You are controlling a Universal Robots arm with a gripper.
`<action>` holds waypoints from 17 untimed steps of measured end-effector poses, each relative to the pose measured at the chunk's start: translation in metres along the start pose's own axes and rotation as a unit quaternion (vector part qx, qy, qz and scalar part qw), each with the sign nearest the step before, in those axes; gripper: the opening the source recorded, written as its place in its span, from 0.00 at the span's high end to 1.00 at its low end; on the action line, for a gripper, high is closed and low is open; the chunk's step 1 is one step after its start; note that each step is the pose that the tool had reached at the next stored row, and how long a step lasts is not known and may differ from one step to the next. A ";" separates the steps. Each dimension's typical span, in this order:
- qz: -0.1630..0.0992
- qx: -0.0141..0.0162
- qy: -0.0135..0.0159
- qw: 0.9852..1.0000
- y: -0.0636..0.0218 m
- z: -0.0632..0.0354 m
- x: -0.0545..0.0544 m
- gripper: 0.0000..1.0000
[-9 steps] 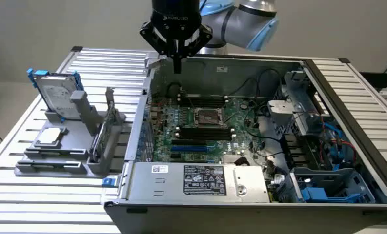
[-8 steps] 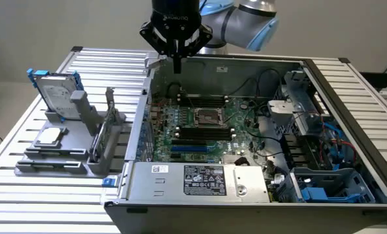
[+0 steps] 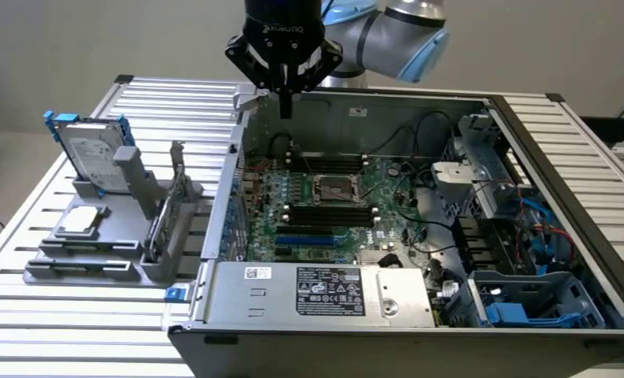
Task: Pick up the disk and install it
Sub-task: 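Reach for the disk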
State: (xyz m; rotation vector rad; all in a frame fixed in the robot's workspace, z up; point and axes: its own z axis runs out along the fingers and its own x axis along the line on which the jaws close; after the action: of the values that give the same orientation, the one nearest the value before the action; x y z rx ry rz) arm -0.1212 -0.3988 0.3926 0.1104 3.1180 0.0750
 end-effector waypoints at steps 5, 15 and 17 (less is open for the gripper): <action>0.000 0.000 0.000 1.000 0.0000 0.0000 0.000 0.89; 0.000 0.000 0.000 1.000 0.0088 -0.0003 0.039 0.89; 0.000 0.000 0.000 1.000 0.0115 -0.0004 0.048 0.89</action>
State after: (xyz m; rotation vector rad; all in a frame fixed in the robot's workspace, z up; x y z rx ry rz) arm -0.1683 -0.3840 0.3926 0.1104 3.1180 0.0749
